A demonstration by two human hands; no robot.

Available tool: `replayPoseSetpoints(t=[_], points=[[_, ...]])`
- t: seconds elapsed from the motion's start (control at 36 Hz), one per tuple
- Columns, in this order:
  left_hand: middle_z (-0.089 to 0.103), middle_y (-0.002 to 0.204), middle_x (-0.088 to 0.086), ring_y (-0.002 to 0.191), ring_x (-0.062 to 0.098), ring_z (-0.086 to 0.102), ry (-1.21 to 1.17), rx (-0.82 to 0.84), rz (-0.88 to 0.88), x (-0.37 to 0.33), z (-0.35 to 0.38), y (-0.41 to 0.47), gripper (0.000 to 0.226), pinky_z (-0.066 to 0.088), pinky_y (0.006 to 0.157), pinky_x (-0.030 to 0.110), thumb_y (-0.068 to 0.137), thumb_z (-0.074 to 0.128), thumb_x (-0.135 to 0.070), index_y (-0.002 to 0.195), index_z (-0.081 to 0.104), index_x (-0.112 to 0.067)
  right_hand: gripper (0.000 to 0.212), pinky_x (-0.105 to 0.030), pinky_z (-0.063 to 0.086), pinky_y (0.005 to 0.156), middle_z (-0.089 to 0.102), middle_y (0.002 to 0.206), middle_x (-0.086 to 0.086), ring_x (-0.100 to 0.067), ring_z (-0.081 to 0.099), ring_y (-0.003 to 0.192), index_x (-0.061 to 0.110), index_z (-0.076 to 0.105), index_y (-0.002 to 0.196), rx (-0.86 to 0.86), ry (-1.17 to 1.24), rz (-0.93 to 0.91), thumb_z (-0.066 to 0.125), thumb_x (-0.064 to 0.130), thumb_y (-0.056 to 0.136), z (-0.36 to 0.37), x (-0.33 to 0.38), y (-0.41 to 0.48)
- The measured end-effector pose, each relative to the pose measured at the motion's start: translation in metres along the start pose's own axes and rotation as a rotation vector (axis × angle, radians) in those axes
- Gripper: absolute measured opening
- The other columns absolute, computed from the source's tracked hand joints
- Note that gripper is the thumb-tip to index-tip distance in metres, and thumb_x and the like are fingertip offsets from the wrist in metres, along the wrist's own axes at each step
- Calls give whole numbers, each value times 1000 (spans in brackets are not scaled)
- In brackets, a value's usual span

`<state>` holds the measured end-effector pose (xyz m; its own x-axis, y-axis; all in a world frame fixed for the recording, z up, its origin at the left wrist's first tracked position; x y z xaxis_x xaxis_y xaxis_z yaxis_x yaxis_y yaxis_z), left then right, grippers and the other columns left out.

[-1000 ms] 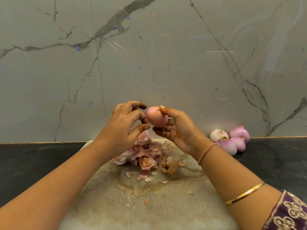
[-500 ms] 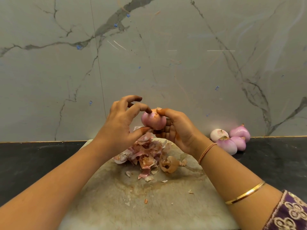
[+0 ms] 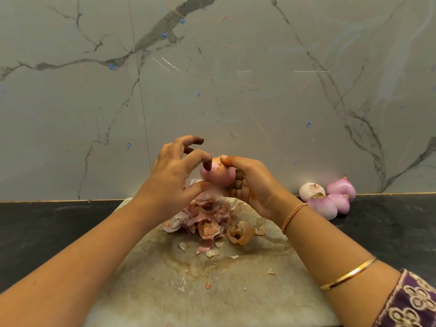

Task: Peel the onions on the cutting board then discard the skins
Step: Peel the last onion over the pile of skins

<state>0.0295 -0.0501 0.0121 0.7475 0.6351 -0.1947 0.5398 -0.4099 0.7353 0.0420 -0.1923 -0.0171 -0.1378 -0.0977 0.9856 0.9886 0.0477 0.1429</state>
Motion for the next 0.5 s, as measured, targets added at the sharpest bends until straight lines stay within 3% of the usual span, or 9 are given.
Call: replayPoseSetpoints(t=[0.17, 0.33, 0.42, 0.5], points=[[34, 129, -14, 114, 9, 30, 5, -34, 2, -1, -3, 1, 18, 28, 91, 32, 79, 75, -24, 85, 58, -28, 21, -27, 54, 62, 64, 96, -20, -23, 63, 71, 12, 60, 105, 8, 43, 14, 52, 29, 97, 0, 0, 0], [37, 136, -5, 123, 14, 29, -35, -27, -54, 0, -6, 1, 38, 25, 95, 28, 76, 76, -37, 101, 48, -33, 14, -24, 54, 58, 64, 95, -19, -23, 63, 70, 16, 59, 97, -5, 27, 12, 53, 28, 96, -1, -1, 0], [33, 133, -12, 123, 7, 25, -66, -14, -46, -3, -5, 1, 30, 22, 95, 22, 79, 65, -43, 102, 46, -38, 18, -24, 53, 57, 64, 99, -20, -24, 63, 72, 13, 60, 103, -8, 4, 9, 53, 29, 96, -1, -1, 1], [29, 131, -17, 119, 0, 21, -65, 10, -42, -1, -2, 1, 17, 21, 95, 22, 88, 65, -27, 94, 51, -36, 23, -25, 53, 59, 64, 105, -23, -25, 63, 75, 10, 59, 108, -16, -27, 7, 53, 28, 96, -1, -2, 2]])
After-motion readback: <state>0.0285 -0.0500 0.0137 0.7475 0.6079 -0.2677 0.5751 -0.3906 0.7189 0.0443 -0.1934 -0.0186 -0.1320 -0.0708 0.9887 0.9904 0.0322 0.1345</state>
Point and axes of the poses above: each hand's wrist, its own y-axis towards the middle knuckle, its own z-axis out of the palm, x = y × z, the point moved 6 cm from there along y, towards the middle knuckle
